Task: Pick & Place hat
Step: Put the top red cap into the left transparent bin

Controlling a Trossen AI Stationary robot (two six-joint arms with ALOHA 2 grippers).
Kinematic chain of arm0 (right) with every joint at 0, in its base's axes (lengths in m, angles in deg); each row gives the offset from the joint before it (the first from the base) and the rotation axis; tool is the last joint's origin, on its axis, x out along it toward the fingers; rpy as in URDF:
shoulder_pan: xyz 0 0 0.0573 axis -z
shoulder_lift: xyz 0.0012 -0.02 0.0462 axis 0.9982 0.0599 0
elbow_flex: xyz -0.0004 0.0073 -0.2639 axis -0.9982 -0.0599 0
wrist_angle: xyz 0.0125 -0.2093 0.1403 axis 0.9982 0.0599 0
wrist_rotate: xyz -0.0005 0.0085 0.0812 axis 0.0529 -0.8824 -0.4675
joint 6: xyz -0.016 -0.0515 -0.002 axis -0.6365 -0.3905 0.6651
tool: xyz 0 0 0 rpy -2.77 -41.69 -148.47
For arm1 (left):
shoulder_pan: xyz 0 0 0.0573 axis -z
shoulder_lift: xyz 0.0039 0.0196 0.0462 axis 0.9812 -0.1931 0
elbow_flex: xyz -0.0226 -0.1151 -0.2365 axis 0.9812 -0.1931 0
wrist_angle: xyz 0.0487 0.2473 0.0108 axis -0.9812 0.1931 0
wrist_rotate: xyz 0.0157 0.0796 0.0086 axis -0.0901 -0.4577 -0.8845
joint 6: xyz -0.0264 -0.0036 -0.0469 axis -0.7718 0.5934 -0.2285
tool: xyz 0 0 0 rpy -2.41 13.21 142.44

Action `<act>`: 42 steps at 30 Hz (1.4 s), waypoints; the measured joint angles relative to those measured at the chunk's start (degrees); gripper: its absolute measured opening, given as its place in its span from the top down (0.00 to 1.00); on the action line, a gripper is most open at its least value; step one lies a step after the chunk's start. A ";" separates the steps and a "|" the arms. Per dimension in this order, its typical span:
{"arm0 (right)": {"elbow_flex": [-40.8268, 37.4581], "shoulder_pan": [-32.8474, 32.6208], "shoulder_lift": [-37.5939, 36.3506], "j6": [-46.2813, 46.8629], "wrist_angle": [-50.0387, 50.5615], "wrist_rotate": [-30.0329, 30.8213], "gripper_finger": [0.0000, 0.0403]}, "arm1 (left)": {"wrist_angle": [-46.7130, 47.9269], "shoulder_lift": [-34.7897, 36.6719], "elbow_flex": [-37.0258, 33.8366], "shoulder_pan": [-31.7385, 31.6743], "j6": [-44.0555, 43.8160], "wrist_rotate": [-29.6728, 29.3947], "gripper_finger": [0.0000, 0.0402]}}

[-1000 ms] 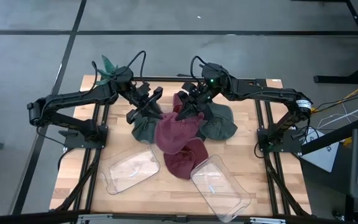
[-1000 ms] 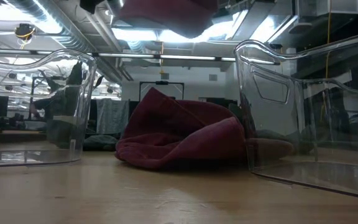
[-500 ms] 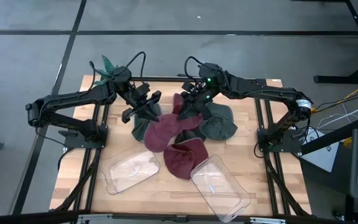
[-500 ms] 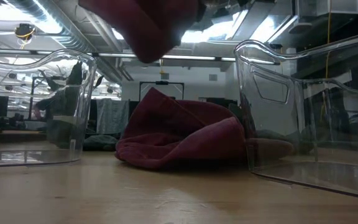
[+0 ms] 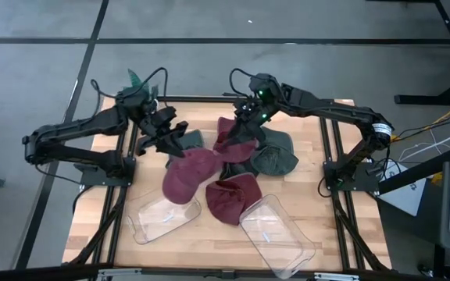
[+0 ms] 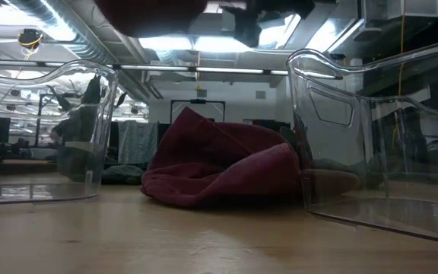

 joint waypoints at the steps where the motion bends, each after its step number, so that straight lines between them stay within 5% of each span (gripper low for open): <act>1: 0.00 0.12 0.01 -1.39 1.98 0.43 0.39 | 2.56 1.37 0.00 0.57 0.38 -2.33 0.99; 9: 0.00 0.06 0.02 -9.65 13.44 3.69 0.39 | 18.69 11.21 0.00 10.13 -0.86 -25.11 0.99; 27: 0.00 -4.79 0.00 -10.21 13.80 7.41 0.38 | 30.35 11.80 -0.34 32.72 -2.81 -49.85 0.99; 33: 0.00 -7.00 0.01 -8.57 13.77 14.05 0.38 | 21.96 15.38 -7.91 38.44 -1.92 -57.74 0.99; 42: 0.00 -7.49 0.00 3.80 11.26 17.93 0.38 | 10.66 22.53 -20.33 44.31 1.21 -60.77 0.99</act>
